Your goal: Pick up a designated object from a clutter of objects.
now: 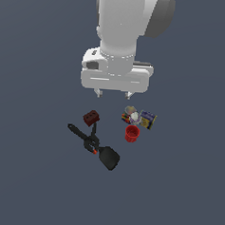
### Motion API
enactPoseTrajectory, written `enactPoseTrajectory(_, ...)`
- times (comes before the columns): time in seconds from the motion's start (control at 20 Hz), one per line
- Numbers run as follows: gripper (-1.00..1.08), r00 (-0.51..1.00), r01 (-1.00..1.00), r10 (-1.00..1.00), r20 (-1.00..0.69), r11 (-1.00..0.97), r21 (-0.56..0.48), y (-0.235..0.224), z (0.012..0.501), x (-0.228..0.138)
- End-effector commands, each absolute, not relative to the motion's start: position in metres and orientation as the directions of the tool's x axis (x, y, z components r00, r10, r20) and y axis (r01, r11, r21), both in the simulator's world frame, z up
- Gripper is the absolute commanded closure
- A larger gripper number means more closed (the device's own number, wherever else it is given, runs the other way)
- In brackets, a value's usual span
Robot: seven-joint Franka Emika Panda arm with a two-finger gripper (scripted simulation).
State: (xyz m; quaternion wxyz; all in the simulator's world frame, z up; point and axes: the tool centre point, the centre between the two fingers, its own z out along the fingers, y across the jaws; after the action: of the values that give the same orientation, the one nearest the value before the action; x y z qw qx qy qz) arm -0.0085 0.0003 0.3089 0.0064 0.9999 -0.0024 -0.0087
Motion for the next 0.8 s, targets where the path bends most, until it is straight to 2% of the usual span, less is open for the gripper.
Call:
enactPoseTrajectory(0.0, -0.92, 1.000, -0.005, -0.005, -0.017, -1.000, 0.013, 0.000, 0.309, -0.009)
enactPoseTrajectory(0.45, -0.92, 0.999, -0.011, -0.013, -0.052, -0.999, 0.035, -0.025, 0.296, -0.014)
enactPoseTrajectory(0.75, -0.92, 0.999, -0.004, -0.006, -0.051, -0.999, 0.034, -0.025, 0.296, -0.013)
